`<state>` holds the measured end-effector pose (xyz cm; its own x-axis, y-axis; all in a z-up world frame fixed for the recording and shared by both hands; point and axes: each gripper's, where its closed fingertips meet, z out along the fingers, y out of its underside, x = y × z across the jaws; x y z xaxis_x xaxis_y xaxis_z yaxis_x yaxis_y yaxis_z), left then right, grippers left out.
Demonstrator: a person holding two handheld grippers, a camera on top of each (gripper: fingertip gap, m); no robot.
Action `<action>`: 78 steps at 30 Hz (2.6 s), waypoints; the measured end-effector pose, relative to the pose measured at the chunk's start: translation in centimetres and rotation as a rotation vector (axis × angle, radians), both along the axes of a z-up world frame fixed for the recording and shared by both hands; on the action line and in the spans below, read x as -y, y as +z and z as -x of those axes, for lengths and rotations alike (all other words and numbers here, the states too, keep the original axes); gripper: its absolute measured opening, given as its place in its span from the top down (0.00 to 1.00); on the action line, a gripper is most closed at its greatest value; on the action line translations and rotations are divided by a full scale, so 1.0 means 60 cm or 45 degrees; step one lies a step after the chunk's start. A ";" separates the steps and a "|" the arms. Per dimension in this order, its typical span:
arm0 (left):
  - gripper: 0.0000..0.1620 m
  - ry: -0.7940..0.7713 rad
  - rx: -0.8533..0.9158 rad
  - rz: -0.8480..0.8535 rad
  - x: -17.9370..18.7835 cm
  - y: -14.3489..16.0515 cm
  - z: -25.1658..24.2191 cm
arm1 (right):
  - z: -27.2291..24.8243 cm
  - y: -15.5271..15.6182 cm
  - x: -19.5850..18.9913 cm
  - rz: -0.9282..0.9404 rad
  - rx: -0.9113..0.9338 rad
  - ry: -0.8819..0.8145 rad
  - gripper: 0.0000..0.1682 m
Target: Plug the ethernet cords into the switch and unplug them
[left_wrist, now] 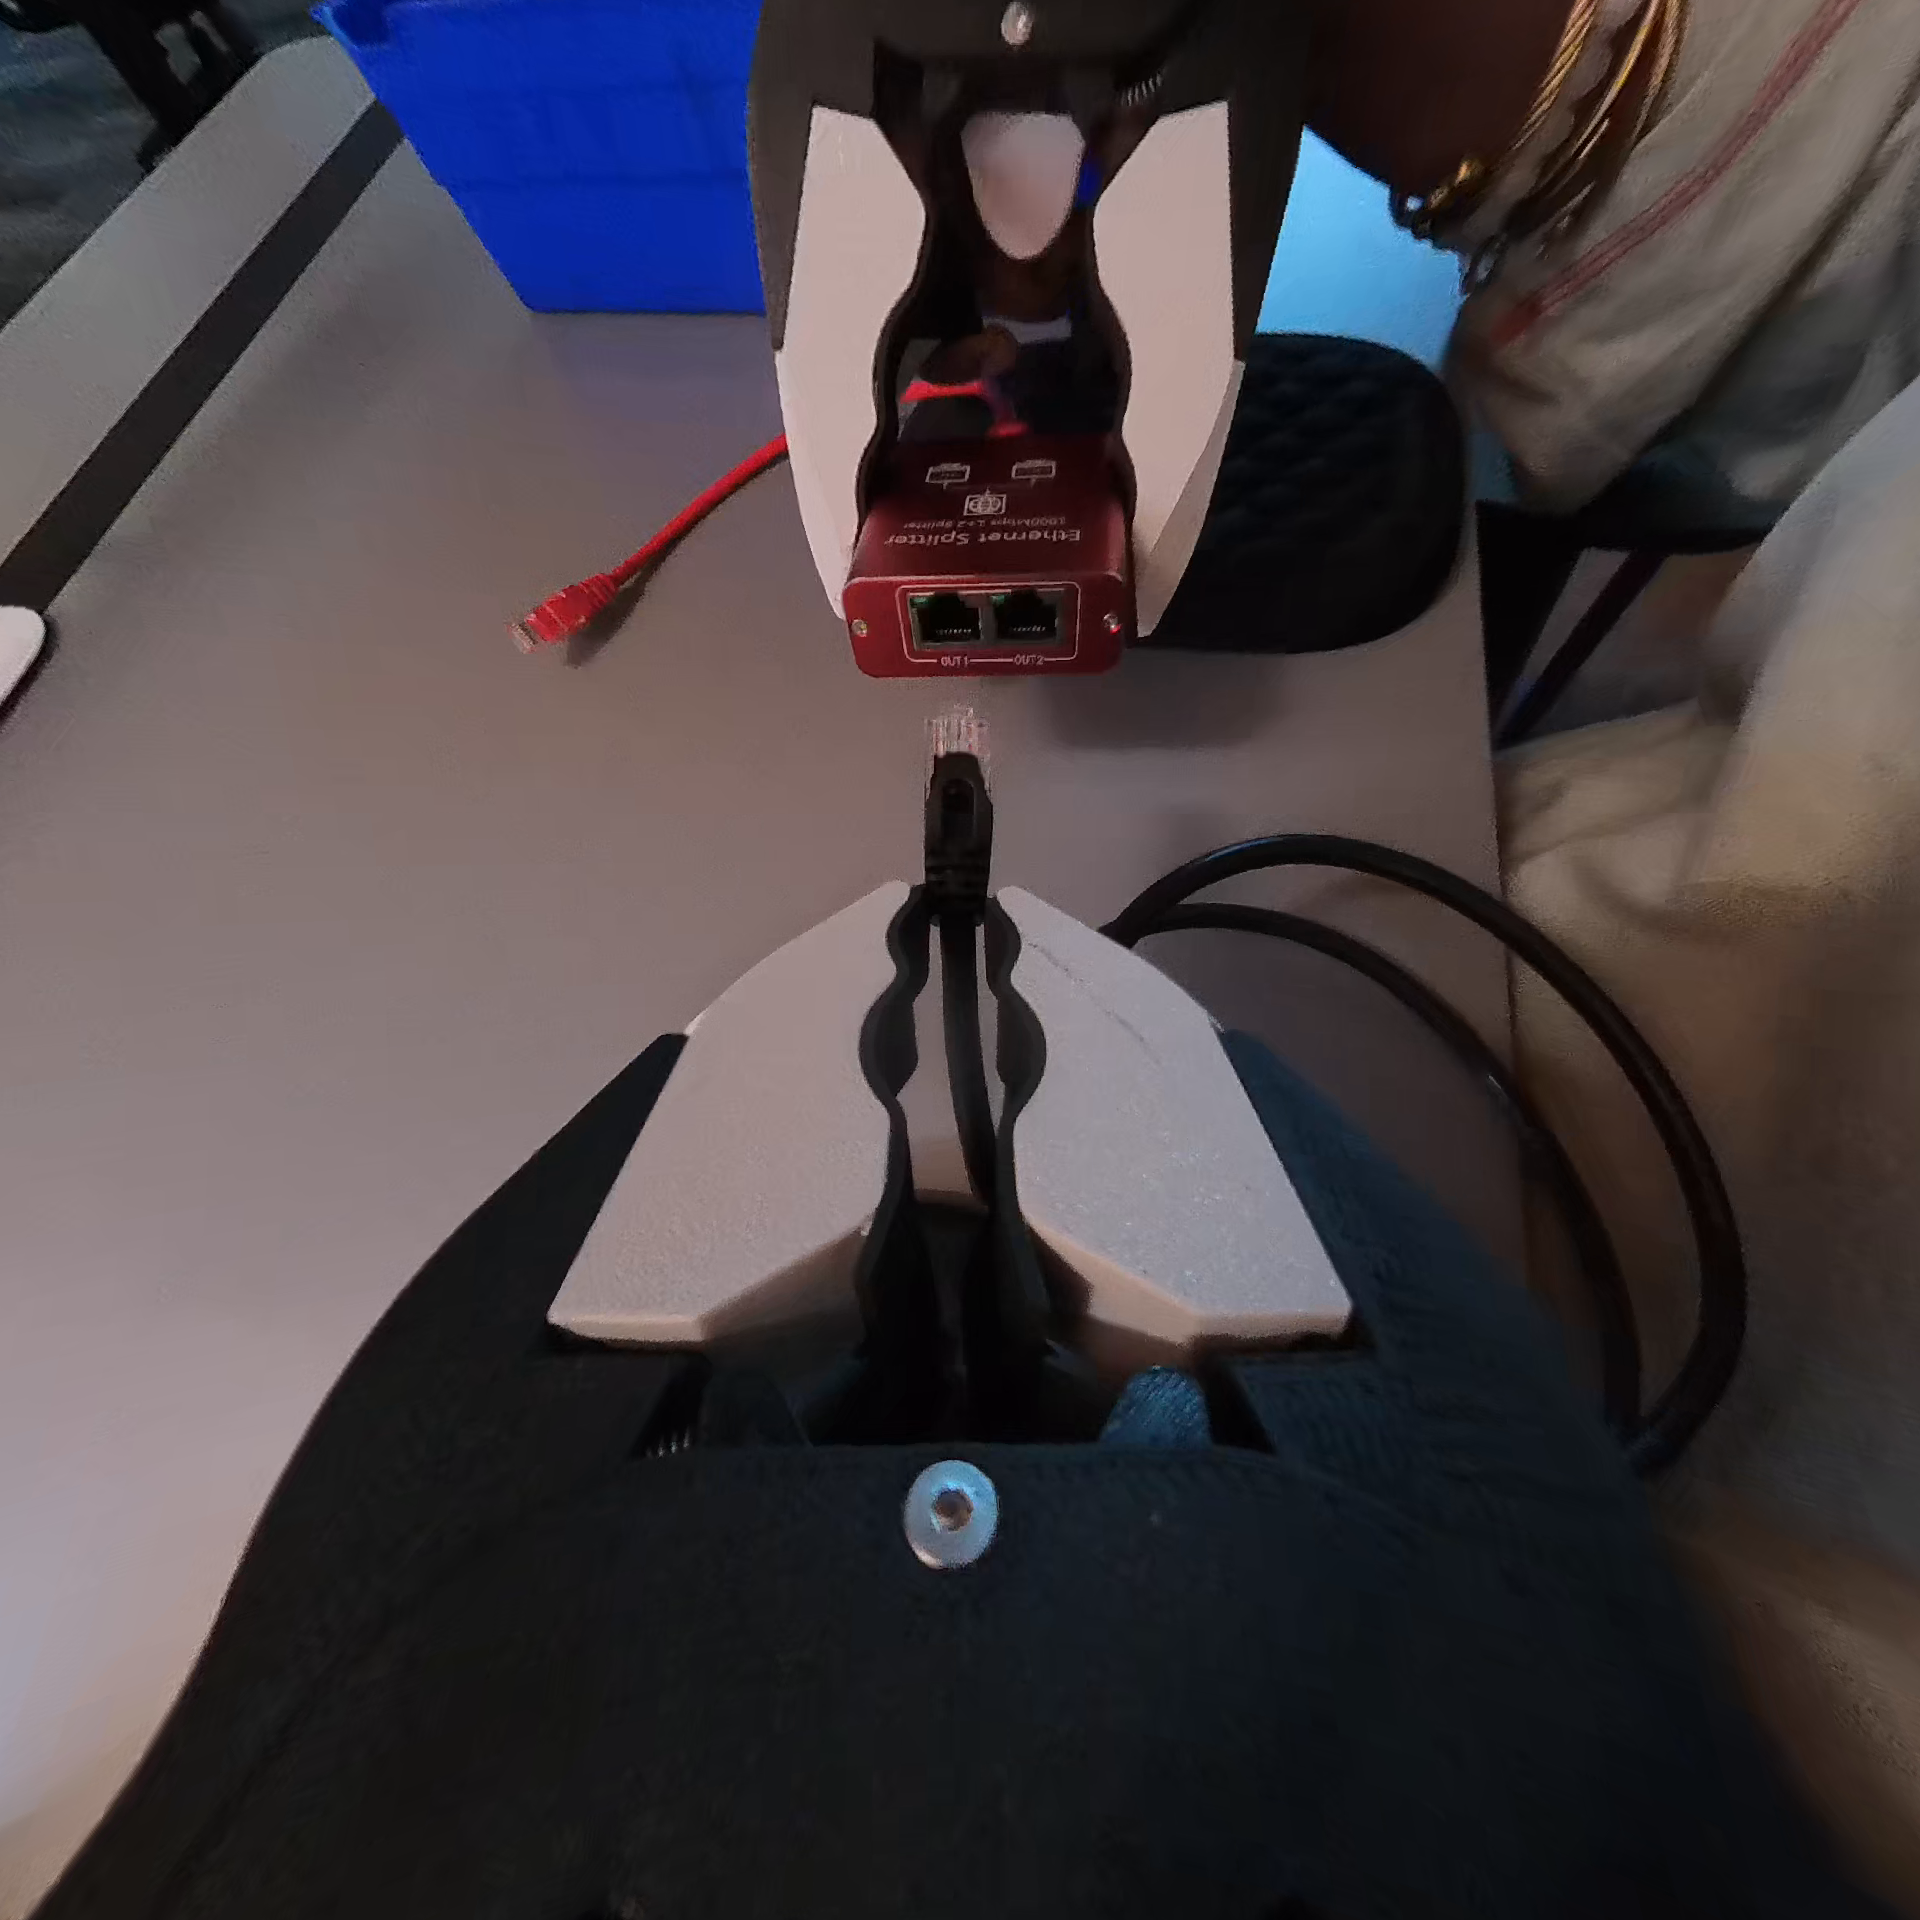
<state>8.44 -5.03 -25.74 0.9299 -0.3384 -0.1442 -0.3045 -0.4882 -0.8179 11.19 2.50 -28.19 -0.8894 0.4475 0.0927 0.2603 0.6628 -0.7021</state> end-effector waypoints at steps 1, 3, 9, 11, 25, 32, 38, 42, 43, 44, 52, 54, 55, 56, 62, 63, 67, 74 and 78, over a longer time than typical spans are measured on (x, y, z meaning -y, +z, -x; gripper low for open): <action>0.94 -0.008 -0.011 0.008 -0.003 -0.001 -0.004 | -0.001 -0.001 0.000 -0.005 0.006 -0.006 0.58; 0.94 -0.019 -0.005 0.024 -0.008 -0.004 -0.012 | -0.002 -0.004 0.003 -0.047 0.025 -0.010 0.58; 0.94 -0.018 -0.030 0.136 -0.015 -0.028 -0.009 | 0.000 -0.012 0.023 -0.146 0.079 0.026 0.58; 0.94 -0.028 -0.053 0.144 -0.016 -0.028 -0.012 | -0.001 -0.017 0.024 -0.166 0.087 0.031 0.58; 0.94 -0.029 -0.016 0.198 -0.020 -0.039 -0.015 | -0.001 -0.026 0.031 -0.212 0.032 0.022 0.58; 0.95 -0.070 -0.006 0.199 -0.023 -0.049 -0.016 | -0.002 -0.042 0.034 -0.168 0.042 0.013 0.59; 0.95 -0.085 -0.082 0.273 -0.025 -0.067 -0.016 | -0.001 -0.060 0.037 -0.163 0.070 0.018 0.59; 0.94 -0.072 -0.059 0.242 -0.027 -0.060 -0.013 | 0.000 -0.060 0.037 -0.153 0.065 0.010 0.59; 0.94 -0.064 -0.045 0.238 -0.028 -0.055 -0.010 | 0.002 -0.057 0.036 -0.144 0.055 -0.001 0.59; 0.94 -0.049 -0.020 0.227 -0.029 -0.047 -0.006 | 0.005 -0.050 0.036 -0.130 0.039 -0.014 0.58; 0.67 0.434 0.043 -0.419 0.011 0.149 0.115 | 0.039 0.001 -0.010 0.040 -0.059 -0.305 0.58; 0.69 0.530 0.014 -0.502 0.044 0.174 0.137 | 0.046 -0.011 -0.016 0.022 -0.025 -0.374 0.59; 0.70 0.567 -0.017 -0.504 0.058 0.178 0.144 | 0.048 -0.018 -0.017 -0.002 -0.012 -0.386 0.59; 0.70 0.595 -0.058 -0.495 0.072 0.179 0.148 | 0.050 -0.025 -0.016 -0.020 0.003 -0.388 0.59; 0.71 0.715 -0.185 -0.460 0.150 0.197 0.168 | 0.054 -0.055 -0.011 -0.093 0.103 -0.388 0.59; 0.71 0.726 -0.182 -0.465 0.164 0.204 0.172 | 0.054 -0.057 -0.010 -0.094 0.113 -0.383 0.59; 0.71 0.789 -0.227 -0.411 0.224 0.207 0.198 | 0.052 -0.063 -0.010 -0.109 0.143 -0.370 0.59; 0.71 1.197 -0.233 -0.064 0.384 0.154 0.285 | 0.049 -0.074 -0.014 -0.149 0.174 -0.357 0.59; 0.74 1.272 -0.076 0.212 0.438 0.077 0.307 | 0.049 -0.076 -0.015 -0.154 0.174 -0.354 0.59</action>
